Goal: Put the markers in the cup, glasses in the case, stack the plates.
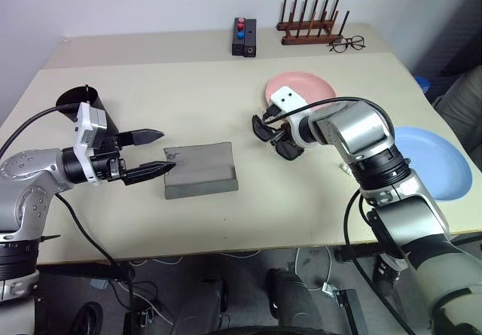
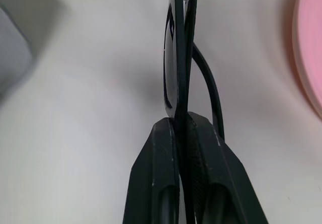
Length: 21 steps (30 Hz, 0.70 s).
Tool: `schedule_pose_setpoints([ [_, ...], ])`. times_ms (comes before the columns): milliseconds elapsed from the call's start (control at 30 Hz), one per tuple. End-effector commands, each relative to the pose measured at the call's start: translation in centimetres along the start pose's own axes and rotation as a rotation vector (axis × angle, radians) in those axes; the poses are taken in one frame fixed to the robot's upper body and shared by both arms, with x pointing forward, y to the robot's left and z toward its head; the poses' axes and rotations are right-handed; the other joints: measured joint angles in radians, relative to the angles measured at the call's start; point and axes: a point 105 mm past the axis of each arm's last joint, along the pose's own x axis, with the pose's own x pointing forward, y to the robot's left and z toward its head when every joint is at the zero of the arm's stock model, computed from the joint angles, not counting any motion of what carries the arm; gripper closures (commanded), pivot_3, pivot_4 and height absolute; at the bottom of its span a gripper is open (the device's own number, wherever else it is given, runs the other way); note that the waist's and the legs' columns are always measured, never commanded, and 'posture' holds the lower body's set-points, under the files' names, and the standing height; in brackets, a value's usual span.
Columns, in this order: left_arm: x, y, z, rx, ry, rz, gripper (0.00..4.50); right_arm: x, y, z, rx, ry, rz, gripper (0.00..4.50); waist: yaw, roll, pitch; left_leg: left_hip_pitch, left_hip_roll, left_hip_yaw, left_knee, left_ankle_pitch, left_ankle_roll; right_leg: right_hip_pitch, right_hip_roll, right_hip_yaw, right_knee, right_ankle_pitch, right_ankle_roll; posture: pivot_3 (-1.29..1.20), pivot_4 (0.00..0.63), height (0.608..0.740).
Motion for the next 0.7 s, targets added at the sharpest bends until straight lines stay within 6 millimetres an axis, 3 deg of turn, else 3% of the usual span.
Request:
schedule_pose_setpoints([
  [33,-0.7,0.3,1.7,0.047,-0.024,0.011,0.00,-1.5,1.1,2.8,-0.089,-0.168,0.072,4.41,0.000,0.000,0.000,0.000,0.000,0.000,0.000,0.000,0.000,0.000,0.000,0.000,0.000,0.000,0.000,0.00,0.150,0.740],
  [233,-2.2,1.2,3.2,0.068,-0.046,0.059,0.00,-3.9,2.7,6.2,-0.173,-0.341,0.206,4.41,0.000,0.000,0.000,0.000,0.000,0.000,0.000,0.000,0.000,0.000,0.000,0.000,0.000,0.000,0.000,0.00,0.150,0.740],
  [433,-4.2,1.0,3.5,0.055,0.008,0.084,0.00,-4.7,7.3,8.0,-0.173,-0.461,0.453,4.41,-0.012,0.000,0.000,0.000,0.001,0.000,-0.001,0.000,0.000,-0.001,-0.001,0.000,0.000,0.000,0.000,0.00,0.150,0.740],
  [633,-6.0,-0.4,3.6,-0.008,0.065,0.052,0.00,-3.8,9.7,8.6,-0.160,-0.496,0.586,4.41,-0.022,0.000,0.000,-0.001,0.000,0.000,-0.001,0.000,0.000,-0.001,-0.001,0.000,0.000,0.000,0.000,0.00,0.150,0.740],
  [700,-6.6,-1.0,3.4,-0.013,0.098,0.045,0.00,-2.5,10.5,8.6,-0.178,-0.493,0.591,4.41,-0.024,0.000,0.000,-0.001,0.000,0.000,-0.001,0.000,0.000,-0.001,-0.001,0.000,0.000,0.000,0.000,0.00,0.150,0.740],
])
